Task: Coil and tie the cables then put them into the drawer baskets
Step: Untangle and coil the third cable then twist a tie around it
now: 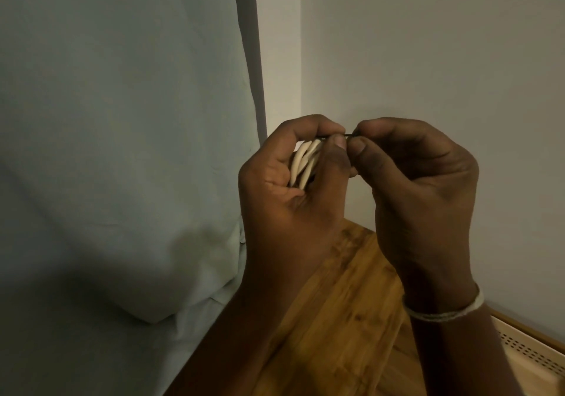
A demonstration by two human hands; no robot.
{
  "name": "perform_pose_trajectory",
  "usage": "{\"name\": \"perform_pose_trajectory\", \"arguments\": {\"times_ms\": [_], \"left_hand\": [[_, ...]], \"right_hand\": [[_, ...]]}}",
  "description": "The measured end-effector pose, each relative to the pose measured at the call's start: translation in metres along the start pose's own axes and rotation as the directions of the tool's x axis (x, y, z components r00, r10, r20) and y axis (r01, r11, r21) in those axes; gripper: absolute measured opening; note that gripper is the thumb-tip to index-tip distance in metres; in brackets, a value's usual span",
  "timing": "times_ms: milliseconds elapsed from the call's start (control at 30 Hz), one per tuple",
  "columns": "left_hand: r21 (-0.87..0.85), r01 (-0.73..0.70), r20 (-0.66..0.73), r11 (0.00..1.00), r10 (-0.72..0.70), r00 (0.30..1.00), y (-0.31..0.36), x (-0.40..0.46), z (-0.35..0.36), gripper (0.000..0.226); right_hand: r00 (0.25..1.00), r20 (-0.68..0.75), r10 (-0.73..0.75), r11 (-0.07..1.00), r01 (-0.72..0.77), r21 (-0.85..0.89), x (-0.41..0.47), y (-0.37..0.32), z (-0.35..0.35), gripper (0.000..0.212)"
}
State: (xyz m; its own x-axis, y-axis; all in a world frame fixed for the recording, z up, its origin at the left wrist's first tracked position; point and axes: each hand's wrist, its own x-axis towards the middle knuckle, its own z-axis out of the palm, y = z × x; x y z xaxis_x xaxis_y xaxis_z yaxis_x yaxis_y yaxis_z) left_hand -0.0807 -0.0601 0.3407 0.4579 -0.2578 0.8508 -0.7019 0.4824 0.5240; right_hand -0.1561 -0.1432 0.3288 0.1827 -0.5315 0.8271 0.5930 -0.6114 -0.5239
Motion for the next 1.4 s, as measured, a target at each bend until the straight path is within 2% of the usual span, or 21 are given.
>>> {"name": "perform_pose_trajectory", "arguments": {"times_ms": [133, 400, 967, 1400], "left_hand": [[0.029, 0.038, -0.008, 0.999, -0.038, 0.999, -0.001, 0.0, -0.003, 0.008], [0.057, 0.073, 0.008, 0.996, -0.073, 0.997, -0.001, -0.001, -0.008, 0.008], [0.045, 0.052, -0.027, 0.998, -0.051, 0.998, 0.005, 0.0, -0.01, 0.012], [0.091, 0.056, -0.005, 0.994, -0.056, 0.998, 0.001, 0.001, -0.011, 0.015]], "right_hand": [[0.996, 0.014, -0.083, 0.992, 0.084, -0.098, 0.0, 0.0, 0.001, 0.03], [0.992, 0.03, -0.121, 0.972, 0.125, -0.2, -0.002, -0.001, 0.003, 0.025], [0.999, -0.002, -0.048, 0.997, 0.048, -0.056, -0.001, -0.002, 0.003, 0.025], [0.998, 0.018, -0.066, 0.992, 0.067, -0.103, -0.001, 0.001, 0.003, 0.026]]}}
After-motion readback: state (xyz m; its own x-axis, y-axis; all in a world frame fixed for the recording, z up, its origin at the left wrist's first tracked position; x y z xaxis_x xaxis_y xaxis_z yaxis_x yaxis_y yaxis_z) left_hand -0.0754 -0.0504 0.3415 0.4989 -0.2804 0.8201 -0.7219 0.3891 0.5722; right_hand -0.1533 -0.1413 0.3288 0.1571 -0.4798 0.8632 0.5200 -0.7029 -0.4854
